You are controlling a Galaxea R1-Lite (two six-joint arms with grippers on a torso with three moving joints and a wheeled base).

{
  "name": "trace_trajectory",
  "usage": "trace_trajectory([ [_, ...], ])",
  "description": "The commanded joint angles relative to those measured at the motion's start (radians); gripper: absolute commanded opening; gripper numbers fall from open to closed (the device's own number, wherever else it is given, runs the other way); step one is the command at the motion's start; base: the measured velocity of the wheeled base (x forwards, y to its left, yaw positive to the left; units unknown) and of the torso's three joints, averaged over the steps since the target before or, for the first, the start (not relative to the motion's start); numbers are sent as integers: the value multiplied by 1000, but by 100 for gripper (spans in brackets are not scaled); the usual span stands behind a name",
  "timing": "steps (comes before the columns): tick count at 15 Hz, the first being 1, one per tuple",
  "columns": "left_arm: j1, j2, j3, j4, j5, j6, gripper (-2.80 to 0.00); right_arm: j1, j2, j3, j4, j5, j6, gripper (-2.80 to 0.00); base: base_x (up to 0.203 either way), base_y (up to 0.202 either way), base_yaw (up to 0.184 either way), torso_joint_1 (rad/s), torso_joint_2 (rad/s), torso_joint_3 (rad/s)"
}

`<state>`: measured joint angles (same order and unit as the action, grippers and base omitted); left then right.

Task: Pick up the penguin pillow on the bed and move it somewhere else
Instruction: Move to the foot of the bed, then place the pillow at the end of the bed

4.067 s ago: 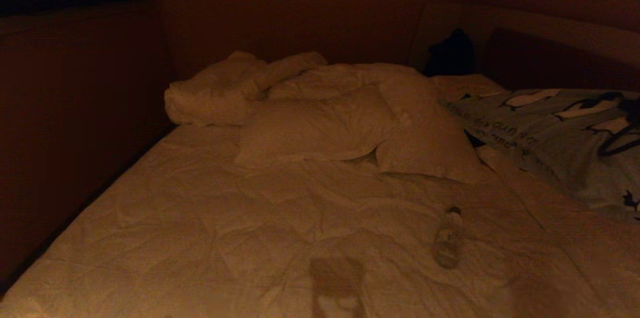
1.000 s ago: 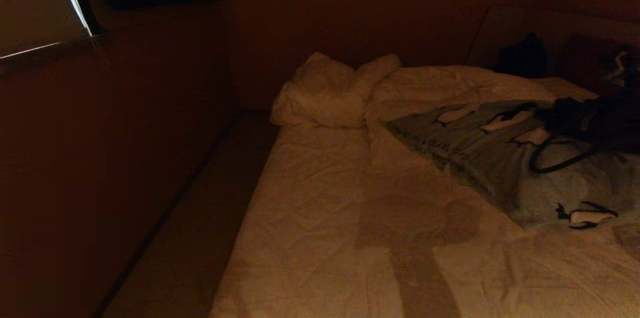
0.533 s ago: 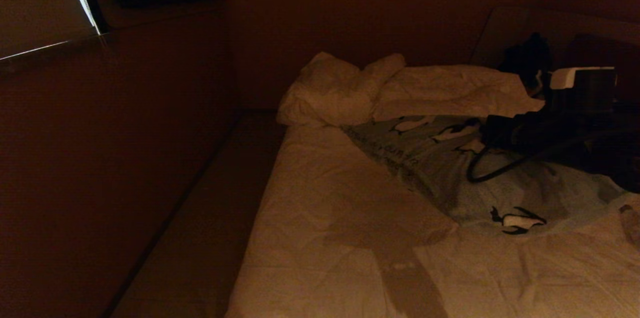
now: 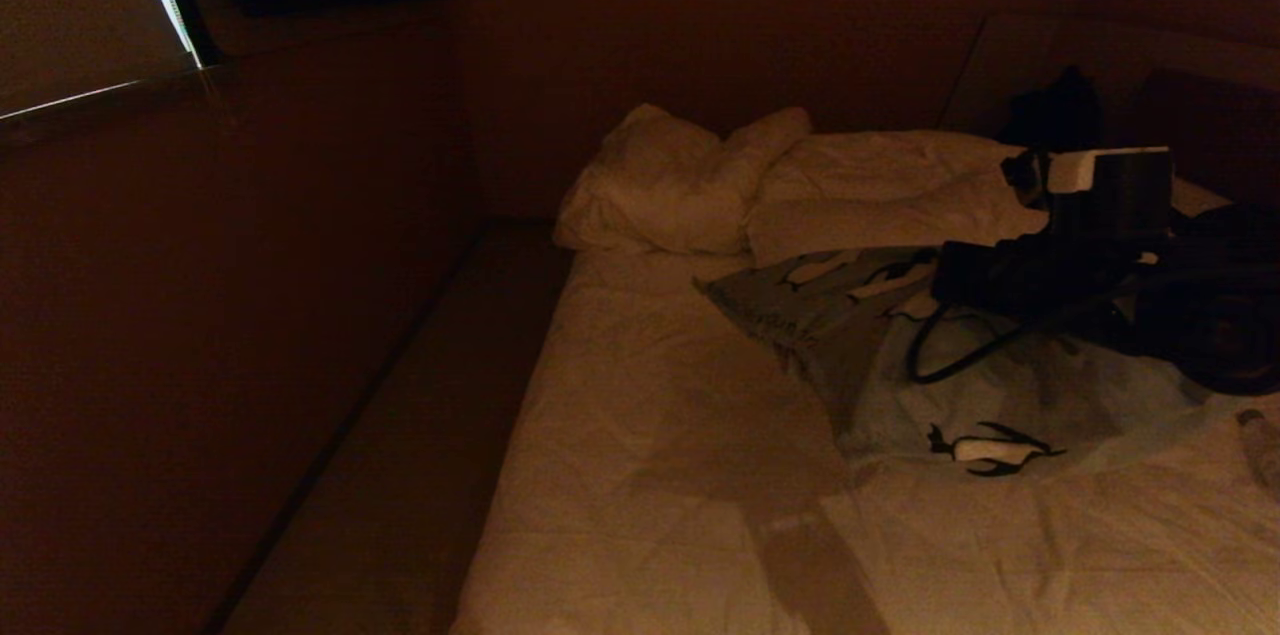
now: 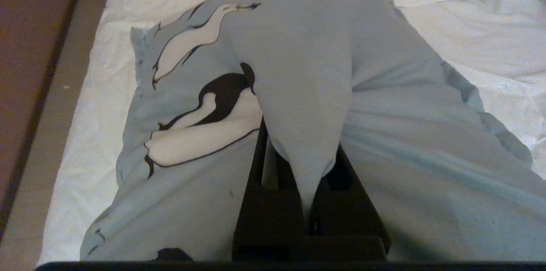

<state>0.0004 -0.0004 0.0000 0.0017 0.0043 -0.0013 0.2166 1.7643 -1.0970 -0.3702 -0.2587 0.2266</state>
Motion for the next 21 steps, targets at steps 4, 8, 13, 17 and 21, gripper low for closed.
trace_trajectory([
  [4,1,0,0,0,0,0,-280,103,102,-46,-4,-201,30,-280,0,0,0,0,0,0],
  [8,0,0,0,0,0,0,-280,184,138,-51,-6,-235,51,-280,0,0,0,0,0,0],
  [13,0,0,0,0,0,0,-280,201,183,-171,-7,-109,26,-280,0,0,0,0,0,0],
  [17,1,0,0,0,0,0,-280,201,191,-199,-9,242,-55,-280,0,0,0,0,0,0],
  [21,1,0,0,0,0,1,-280,185,316,-264,-9,466,-156,-280,0,0,0,0,0,0],
])
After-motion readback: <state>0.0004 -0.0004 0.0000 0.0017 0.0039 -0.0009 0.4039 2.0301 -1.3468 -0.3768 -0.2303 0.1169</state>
